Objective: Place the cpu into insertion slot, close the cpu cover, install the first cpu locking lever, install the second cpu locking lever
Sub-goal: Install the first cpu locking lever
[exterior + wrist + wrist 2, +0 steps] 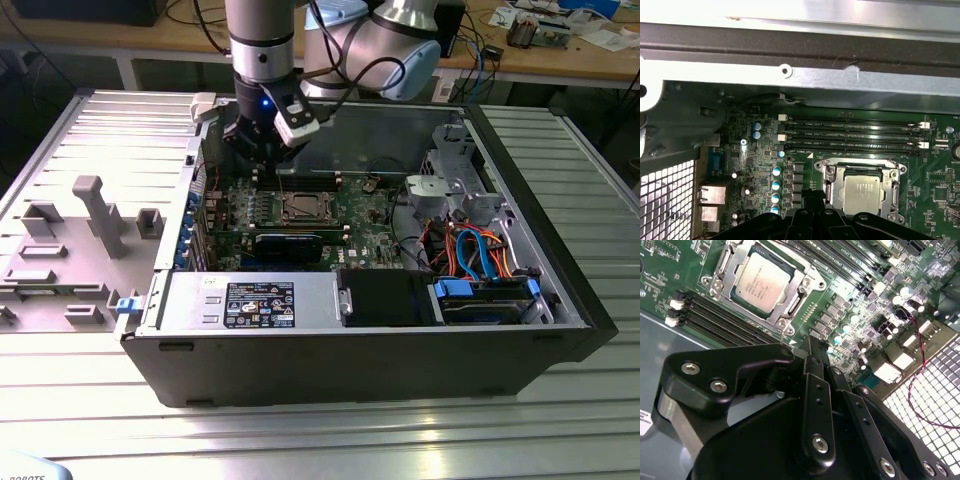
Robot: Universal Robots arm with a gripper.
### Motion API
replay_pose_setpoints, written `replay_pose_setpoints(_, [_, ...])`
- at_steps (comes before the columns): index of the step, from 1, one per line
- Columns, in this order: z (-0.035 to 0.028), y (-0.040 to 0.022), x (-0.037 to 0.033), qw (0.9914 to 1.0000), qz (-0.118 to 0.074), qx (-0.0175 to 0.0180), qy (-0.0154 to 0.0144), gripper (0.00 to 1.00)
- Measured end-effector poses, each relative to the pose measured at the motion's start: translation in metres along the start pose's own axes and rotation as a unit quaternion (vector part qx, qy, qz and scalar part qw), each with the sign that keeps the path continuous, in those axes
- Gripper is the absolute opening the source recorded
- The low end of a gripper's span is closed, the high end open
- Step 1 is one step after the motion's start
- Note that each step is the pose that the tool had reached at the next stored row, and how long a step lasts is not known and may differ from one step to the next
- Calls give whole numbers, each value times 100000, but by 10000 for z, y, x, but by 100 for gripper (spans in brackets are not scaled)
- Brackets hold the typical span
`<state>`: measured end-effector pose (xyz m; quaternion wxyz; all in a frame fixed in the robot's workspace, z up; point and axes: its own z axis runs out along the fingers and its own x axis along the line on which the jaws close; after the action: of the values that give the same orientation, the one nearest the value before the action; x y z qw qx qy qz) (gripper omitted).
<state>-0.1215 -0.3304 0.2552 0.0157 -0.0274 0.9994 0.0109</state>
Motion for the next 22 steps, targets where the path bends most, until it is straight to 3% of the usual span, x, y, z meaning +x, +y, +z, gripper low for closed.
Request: replay_pose_setpoints(22, [-41, 152, -2, 100000, 65, 7, -91, 11])
